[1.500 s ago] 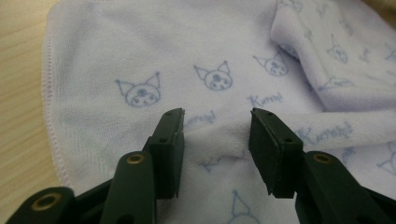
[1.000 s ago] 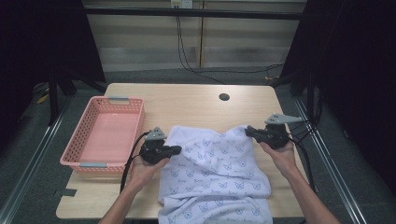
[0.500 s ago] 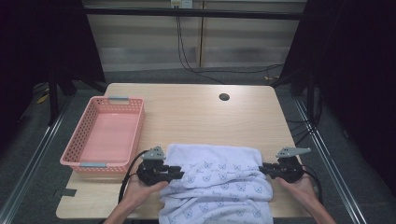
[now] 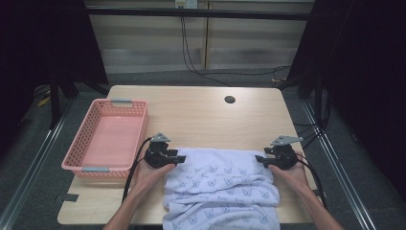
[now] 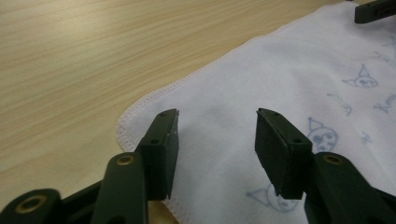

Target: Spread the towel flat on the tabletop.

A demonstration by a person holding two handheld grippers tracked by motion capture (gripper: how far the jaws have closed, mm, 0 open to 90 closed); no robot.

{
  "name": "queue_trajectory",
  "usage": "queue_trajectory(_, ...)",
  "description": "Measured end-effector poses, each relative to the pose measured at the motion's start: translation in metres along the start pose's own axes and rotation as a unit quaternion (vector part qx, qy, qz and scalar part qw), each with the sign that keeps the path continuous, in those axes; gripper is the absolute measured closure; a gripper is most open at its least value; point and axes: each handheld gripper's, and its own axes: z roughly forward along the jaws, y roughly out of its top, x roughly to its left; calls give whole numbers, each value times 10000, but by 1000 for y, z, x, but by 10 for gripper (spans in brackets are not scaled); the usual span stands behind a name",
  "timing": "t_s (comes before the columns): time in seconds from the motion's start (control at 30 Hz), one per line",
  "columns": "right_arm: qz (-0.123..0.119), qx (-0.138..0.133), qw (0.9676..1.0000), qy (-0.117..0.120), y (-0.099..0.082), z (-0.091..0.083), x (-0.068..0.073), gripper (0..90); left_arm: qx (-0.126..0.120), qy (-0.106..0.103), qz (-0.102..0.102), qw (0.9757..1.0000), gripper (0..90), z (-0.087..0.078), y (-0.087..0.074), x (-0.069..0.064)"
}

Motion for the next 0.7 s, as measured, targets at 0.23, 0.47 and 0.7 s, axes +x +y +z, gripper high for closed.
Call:
queue_trajectory(0.23,-117,66,9999,93,-3,5,6,631,70,341,64,9994,461,1,-6,5)
queue_trajectory(0.47,-47,54,9993,357,-3,6,8,800,27,492,156,9987,446,4,-5,9)
queue_trajectory(0.7,10,40,9993,369,-3,6,7,805,-20,619,376,9974,464,10,-2,10)
